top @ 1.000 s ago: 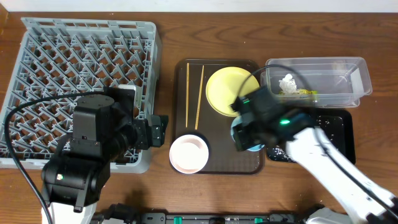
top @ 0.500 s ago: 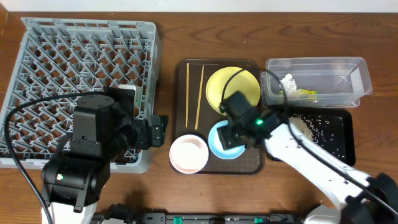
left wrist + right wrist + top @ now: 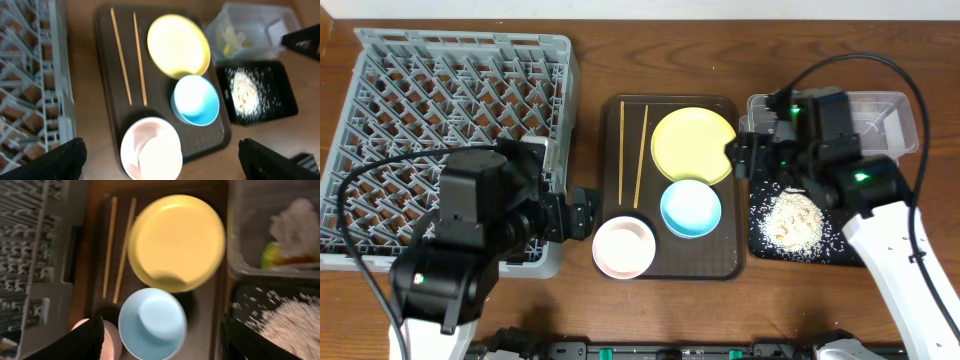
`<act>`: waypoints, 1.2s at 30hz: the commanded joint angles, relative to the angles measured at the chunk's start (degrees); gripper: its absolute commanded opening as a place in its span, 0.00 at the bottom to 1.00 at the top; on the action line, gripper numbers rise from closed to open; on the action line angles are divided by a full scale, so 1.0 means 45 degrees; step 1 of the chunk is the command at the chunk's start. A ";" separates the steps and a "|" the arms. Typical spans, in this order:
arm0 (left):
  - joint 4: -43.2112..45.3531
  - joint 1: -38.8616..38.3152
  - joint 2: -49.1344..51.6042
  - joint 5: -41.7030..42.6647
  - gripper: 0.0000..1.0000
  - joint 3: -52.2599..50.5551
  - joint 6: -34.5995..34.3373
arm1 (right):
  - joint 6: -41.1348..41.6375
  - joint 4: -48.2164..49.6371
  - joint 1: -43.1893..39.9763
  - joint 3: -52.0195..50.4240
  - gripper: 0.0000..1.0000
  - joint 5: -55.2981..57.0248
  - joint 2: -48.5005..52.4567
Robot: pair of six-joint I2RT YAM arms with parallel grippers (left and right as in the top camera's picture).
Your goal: Sort waste into correct bins and load items into the dishwasher
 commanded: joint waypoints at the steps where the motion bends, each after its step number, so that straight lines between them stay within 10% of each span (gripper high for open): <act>1: -0.0340 -0.0155 0.0753 0.0321 0.98 0.0291 -0.0073 | -0.0257 -0.0262 -0.0515 0.0063 0.72 -0.0476 -0.0005; 14: 0.1928 -0.2817 0.4838 -0.4133 0.92 0.0272 -0.1715 | -0.0248 -0.0554 -0.0563 0.0063 0.73 -0.0476 -0.0005; 36: -0.0860 -0.6217 0.5192 -0.3614 0.69 -0.0257 -0.5372 | -0.0248 -0.1064 -0.0563 0.0058 0.74 -0.0466 -0.0005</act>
